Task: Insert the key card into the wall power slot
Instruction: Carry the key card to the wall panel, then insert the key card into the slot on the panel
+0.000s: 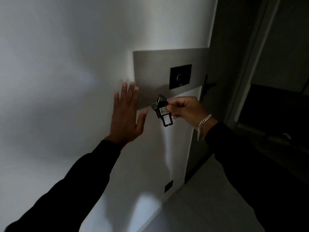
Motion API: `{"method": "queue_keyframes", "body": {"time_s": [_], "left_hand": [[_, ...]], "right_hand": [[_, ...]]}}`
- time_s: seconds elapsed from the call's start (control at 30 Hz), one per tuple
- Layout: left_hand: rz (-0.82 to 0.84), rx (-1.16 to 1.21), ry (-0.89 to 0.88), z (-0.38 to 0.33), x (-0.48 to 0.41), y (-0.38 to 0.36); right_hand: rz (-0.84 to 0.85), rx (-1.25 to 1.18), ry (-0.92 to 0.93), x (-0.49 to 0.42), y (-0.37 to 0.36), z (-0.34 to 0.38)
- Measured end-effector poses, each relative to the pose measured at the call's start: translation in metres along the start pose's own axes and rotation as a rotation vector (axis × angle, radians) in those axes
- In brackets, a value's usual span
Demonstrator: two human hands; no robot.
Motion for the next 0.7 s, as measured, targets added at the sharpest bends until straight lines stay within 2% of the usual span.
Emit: {"method": "queue_keyframes", "body": {"time_s": [0.27, 0.47, 0.7], "left_hand": [[-0.040, -0.163, 0.032, -0.036, -0.104, -0.092], [-0.042, -0.400, -0.009, -0.022, -0.157, -0.122], [-0.114, -0.702, -0.092, 0.010, -0.170, -0.131]], "right_hand": [[0.013, -0.007, 0.061, -0.102, 0.119, -0.048], [-0.015, -0.050, 0.139, -0.179, 0.151, -0.058], [-0.039, -0.173, 0.173, -0.246, 0.154, -0.071]]}}
Point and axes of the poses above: each hand's wrist, its own x-axis away from the middle knuckle, its own y-axis out of the back of the hand, z = x × y, the point moved 5 cm from there along -x, towards the middle knuckle, and after that the axes turned 13 degrees about x, right-handed, at the moved point
